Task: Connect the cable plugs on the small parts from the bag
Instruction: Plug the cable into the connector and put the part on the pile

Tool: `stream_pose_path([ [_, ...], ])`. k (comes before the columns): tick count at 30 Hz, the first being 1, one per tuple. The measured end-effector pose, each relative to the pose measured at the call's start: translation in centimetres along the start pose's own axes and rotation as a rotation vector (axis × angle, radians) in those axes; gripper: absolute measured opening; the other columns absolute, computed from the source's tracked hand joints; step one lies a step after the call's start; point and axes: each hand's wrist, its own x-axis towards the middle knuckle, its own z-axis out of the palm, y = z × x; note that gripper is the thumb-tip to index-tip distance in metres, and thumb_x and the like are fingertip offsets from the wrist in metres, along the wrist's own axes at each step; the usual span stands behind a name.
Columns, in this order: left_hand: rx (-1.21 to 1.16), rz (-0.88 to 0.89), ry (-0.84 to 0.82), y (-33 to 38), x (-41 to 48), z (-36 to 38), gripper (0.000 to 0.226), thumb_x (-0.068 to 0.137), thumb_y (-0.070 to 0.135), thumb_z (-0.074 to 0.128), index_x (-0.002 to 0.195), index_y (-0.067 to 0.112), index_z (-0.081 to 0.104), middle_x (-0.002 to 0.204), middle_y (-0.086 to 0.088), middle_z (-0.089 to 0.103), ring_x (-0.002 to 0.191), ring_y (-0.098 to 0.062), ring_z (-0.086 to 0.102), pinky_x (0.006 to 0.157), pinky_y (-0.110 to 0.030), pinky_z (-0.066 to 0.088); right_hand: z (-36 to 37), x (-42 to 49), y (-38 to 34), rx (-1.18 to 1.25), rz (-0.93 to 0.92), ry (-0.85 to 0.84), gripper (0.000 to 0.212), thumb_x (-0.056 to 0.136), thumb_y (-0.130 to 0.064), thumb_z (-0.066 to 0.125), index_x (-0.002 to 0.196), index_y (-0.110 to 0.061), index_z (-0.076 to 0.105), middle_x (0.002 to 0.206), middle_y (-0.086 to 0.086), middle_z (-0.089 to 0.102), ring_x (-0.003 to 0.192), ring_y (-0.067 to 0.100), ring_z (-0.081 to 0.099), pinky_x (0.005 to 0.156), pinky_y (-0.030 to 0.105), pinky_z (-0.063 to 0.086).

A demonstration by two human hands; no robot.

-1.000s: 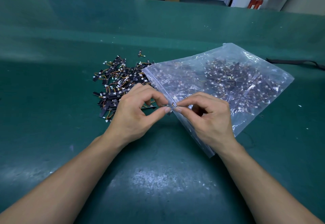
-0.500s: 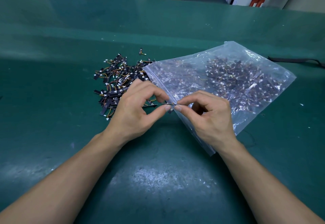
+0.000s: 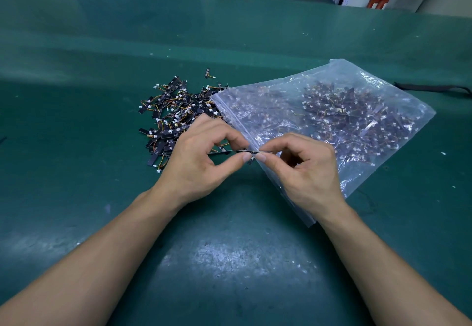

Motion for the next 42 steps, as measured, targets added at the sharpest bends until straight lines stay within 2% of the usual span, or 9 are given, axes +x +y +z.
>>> stream_pose_path([
  [10,-0.008,-0.044,0.013,-0.6,0.0,-0.1,0.01,0.086,0.018,0.076,0.08,0.017,0.069,0.077,0.005,0.066,0.077,-0.02,0.053,0.074,-0.029,0.041,-0.4,0.3,0.3,-0.168,0.071,-0.084,0.035,0.066,-0.021,0.093,0.094,-0.03,0.074,0.078,-0.015,0.065,0.053,0.005,0.049,0.057,0.008,0.035],
  [16,-0.045,-0.063,0.059,-0.7,0.0,0.0,0.012,0.084,0.023,0.08,0.08,0.026,0.07,0.074,0.006,0.066,0.073,-0.025,0.058,0.076,-0.031,0.041,-0.8,0.4,0.6,-0.283,0.139,-0.08,0.028,0.07,-0.007,0.084,0.089,-0.025,0.075,0.074,-0.016,0.066,0.057,-0.005,0.055,0.06,0.003,0.037],
  [23,-0.074,-0.198,0.04,-1.2,-0.2,0.6,0.007,0.083,0.024,0.08,0.082,0.028,0.075,0.074,0.013,0.067,0.072,-0.009,0.058,0.064,-0.023,0.04,-1.3,0.8,0.3,-0.251,0.208,0.069,0.025,0.076,-0.008,0.075,0.087,-0.029,0.077,0.063,-0.029,0.063,0.051,0.003,0.056,0.063,0.005,0.042],
  [27,-0.106,-0.342,0.033,-0.7,0.4,1.7,0.01,0.084,0.02,0.081,0.085,0.03,0.079,0.074,0.023,0.068,0.065,0.008,0.055,0.062,-0.007,0.035,-1.6,0.9,0.1,-0.212,0.191,0.148,0.025,0.078,-0.01,0.074,0.09,-0.031,0.076,0.065,-0.028,0.063,0.051,0.007,0.055,0.061,0.007,0.043],
  [30,-0.047,-0.423,-0.015,-0.2,2.2,2.7,0.004,0.084,0.023,0.08,0.085,0.026,0.081,0.072,0.026,0.07,0.064,0.011,0.06,0.065,-0.009,0.041,-1.8,0.9,0.0,-0.182,0.157,0.19,0.024,0.078,-0.011,0.073,0.091,-0.03,0.076,0.069,-0.022,0.067,0.05,0.009,0.053,0.059,0.009,0.042],
  [34,0.085,-0.473,-0.134,0.8,4.9,4.3,0.006,0.083,0.03,0.076,0.081,0.026,0.081,0.068,0.014,0.072,0.065,-0.005,0.065,0.068,-0.022,0.051,-1.8,0.9,-0.2,-0.19,0.103,0.227,0.02,0.077,-0.013,0.073,0.093,-0.023,0.078,0.074,-0.018,0.069,0.048,0.012,0.051,0.058,0.013,0.042],
  [37,0.285,-0.498,-0.181,2.0,6.8,6.4,0.027,0.08,0.028,0.073,0.057,0.018,0.063,0.054,0.006,0.055,0.064,-0.028,0.057,0.06,-0.031,0.042,-1.8,1.0,-0.4,-0.206,0.06,0.267,0.022,0.075,-0.008,0.073,0.091,-0.022,0.077,0.072,-0.018,0.067,0.048,0.01,0.05,0.059,0.011,0.04],
  [40,0.311,-0.555,-0.218,2.7,8.1,8.3,0.011,0.085,0.018,0.064,0.076,0.014,0.069,0.081,-0.011,0.066,0.088,-0.035,0.057,0.074,-0.034,0.041,-1.9,1.0,-0.5,-0.176,0.034,0.314,0.024,0.075,-0.007,0.072,0.09,-0.025,0.076,0.072,-0.02,0.066,0.047,0.008,0.048,0.058,0.01,0.038],
  [42,0.25,-0.57,-0.225,2.9,8.3,9.2,0.021,0.091,0.011,0.054,0.071,0.016,0.06,0.084,-0.008,0.061,0.096,-0.031,0.051,0.08,-0.033,0.037,-1.8,1.0,-0.4,-0.159,0.025,0.326,0.022,0.075,-0.009,0.071,0.09,-0.025,0.075,0.072,-0.019,0.066,0.047,0.008,0.048,0.058,0.01,0.038],
])
